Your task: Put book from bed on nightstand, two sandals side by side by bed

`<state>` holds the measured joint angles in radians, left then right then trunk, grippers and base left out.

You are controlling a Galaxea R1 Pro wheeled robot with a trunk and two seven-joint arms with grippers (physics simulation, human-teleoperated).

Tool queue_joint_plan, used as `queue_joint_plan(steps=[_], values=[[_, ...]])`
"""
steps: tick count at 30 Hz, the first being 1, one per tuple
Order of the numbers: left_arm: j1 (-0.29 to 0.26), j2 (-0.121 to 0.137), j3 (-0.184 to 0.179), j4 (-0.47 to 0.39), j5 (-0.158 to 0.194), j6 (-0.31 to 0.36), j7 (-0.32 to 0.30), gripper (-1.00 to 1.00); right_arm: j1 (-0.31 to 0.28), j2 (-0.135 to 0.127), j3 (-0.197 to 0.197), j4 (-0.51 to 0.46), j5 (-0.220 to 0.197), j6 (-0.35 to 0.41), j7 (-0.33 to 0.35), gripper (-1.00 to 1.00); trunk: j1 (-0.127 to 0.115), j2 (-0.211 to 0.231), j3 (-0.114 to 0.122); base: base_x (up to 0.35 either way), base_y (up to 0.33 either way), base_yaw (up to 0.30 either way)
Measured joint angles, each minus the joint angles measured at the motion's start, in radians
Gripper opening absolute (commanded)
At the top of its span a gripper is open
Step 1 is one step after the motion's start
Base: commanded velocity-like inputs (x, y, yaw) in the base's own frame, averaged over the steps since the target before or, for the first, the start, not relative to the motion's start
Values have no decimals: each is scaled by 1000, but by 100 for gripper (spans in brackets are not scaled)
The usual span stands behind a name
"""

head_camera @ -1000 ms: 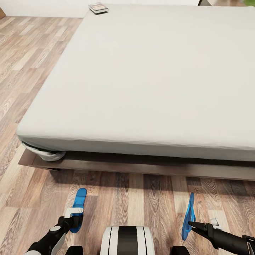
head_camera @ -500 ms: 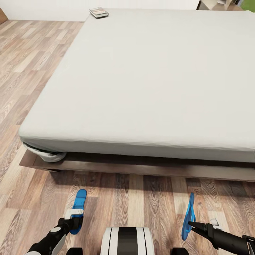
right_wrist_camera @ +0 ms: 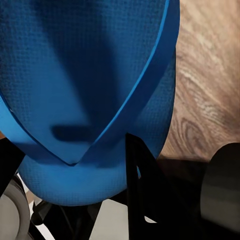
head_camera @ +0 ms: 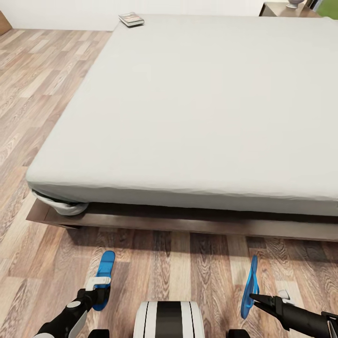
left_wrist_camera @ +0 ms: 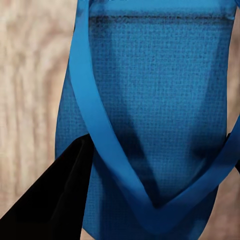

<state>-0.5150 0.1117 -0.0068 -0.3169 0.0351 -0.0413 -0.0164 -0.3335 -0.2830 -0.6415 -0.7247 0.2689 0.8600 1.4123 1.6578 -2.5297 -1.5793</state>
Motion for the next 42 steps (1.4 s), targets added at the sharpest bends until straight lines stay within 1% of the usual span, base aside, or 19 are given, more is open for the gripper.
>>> queue_joint_plan(steps=[5, 7, 21, 22, 41, 42], values=[[0, 0, 0, 0, 0, 0, 0, -100, 0, 0, 0, 0, 0, 0, 0, -100, 0, 0, 0, 0, 0, 0], [0, 0, 0, 0, 0, 0, 0, -100, 0, 0, 0, 0, 0, 0, 0, -100, 1, 0, -8, 0, 0, 0], [0, 0, 0, 0, 0, 0, -1, -100, 0, 0, 0, 0, 0, 0, 0, -100, 1, 0, -8, 0, 0, 0], [0, 0, 0, 0, 0, 0, -1, 100, 0, 0, 0, 0, 0, 0, 0, -100, 1, 0, -8, 0, 0, 0], [0, 0, 0, 0, 0, 0, 0, 100, 0, 0, 0, 0, 0, 0, 1, -100, 1, 0, -8, 0, 0, 0], [0, 0, 0, 0, 0, 0, 0, 100, 0, 0, 0, 0, -1, 0, 1, -100, 0, 0, -4, 0, 0, 0]])
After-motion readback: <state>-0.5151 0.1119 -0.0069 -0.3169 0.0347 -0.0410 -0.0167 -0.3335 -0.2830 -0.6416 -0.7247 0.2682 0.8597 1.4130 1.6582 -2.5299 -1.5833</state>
